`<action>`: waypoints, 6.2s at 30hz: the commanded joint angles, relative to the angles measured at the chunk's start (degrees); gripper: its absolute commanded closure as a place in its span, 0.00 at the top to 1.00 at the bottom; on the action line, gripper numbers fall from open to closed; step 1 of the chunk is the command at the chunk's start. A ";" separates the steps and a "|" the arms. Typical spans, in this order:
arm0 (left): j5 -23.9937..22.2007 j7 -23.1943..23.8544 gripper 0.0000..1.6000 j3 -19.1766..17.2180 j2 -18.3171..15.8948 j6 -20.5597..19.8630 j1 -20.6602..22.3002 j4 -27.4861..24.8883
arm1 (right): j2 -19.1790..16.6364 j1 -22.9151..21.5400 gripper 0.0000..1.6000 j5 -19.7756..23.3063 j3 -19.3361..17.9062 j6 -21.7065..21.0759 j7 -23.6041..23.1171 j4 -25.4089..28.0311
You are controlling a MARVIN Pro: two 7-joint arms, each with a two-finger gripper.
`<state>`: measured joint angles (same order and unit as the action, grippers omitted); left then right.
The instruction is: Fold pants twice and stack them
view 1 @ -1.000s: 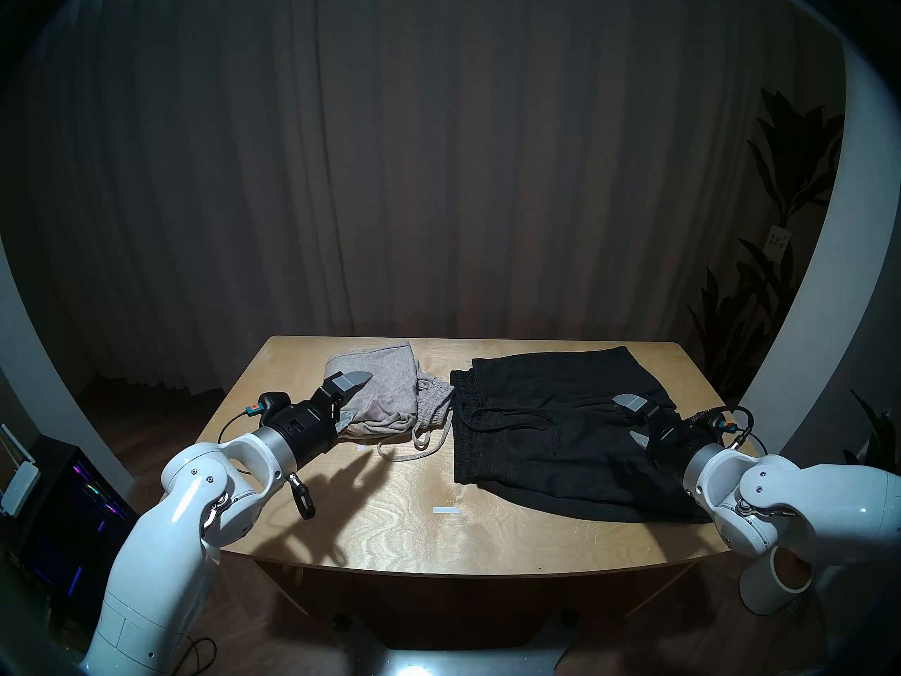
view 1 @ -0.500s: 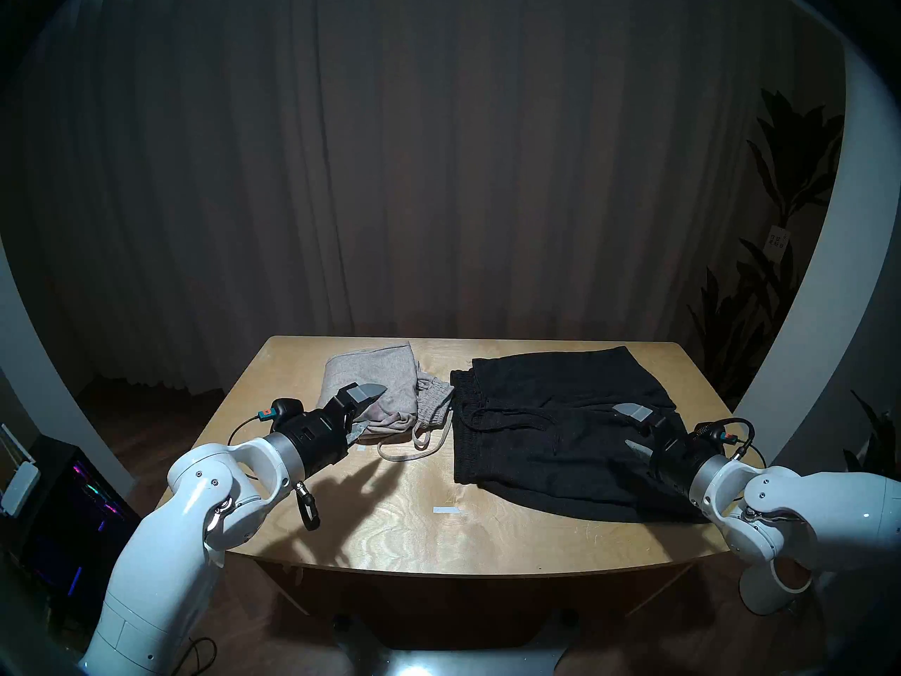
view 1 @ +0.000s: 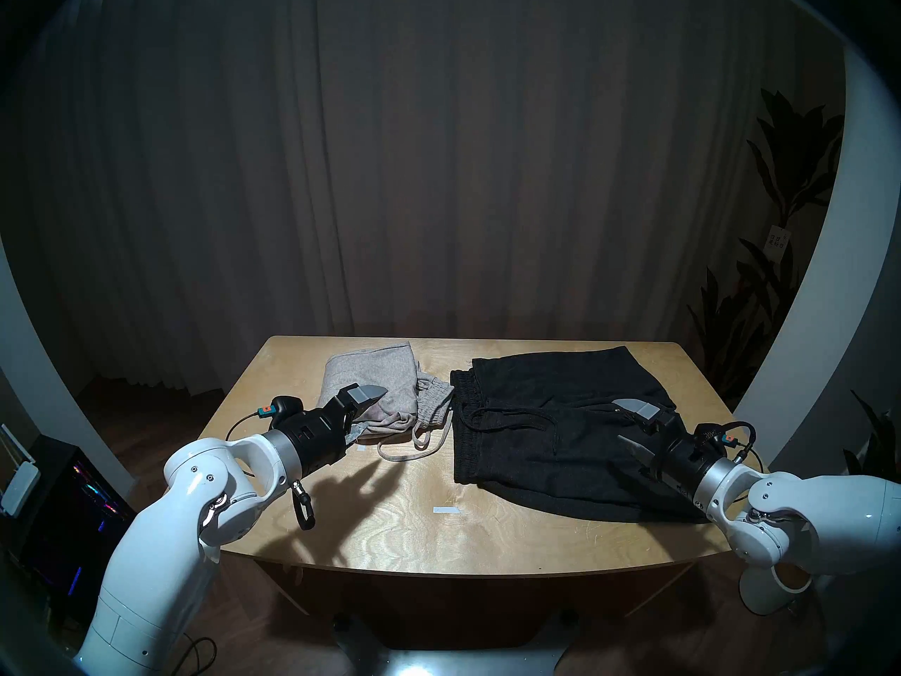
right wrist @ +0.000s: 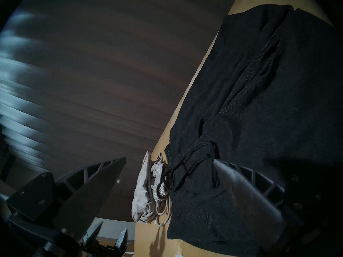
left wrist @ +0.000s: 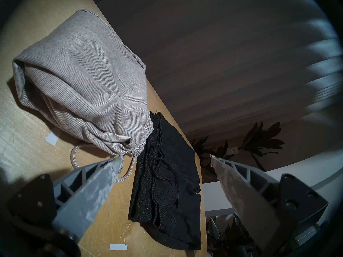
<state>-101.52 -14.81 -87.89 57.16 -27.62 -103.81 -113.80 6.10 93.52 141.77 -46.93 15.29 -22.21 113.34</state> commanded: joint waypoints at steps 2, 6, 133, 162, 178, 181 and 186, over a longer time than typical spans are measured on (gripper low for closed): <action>-0.59 0.08 1.00 0.98 -0.10 -1.21 0.18 -0.82 | -0.19 2.70 1.00 3.61 0.29 -2.34 -5.48 -2.33; -1.05 -0.02 1.00 2.15 -0.08 -2.21 0.32 -0.86 | -0.20 3.88 1.00 5.47 0.63 -3.43 -7.69 -4.58; 0.03 -1.78 1.00 14.44 2.04 -17.55 13.98 11.62 | -0.22 21.67 1.00 19.57 2.53 -12.62 -40.83 -26.32; -0.16 -0.44 1.00 18.98 9.24 -15.61 13.63 17.37 | -0.20 20.18 1.00 20.06 -2.23 -12.56 -45.92 -29.81; -0.67 -0.08 1.00 20.83 11.61 -12.29 14.15 19.32 | -0.19 21.27 1.00 19.57 -2.34 -14.67 -46.72 -30.08; -0.73 -0.05 1.00 20.98 11.77 -11.81 14.20 19.60 | -0.19 21.92 1.00 19.44 -1.92 -15.20 -46.56 -29.82; -0.86 0.02 1.00 21.23 12.00 -11.19 14.24 19.95 | -0.19 23.01 1.00 19.47 -1.23 -15.81 -46.11 -29.17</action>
<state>-102.62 -14.94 -66.88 68.27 -39.47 -89.77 -94.08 6.08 115.13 161.15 -48.65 0.17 -68.14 83.43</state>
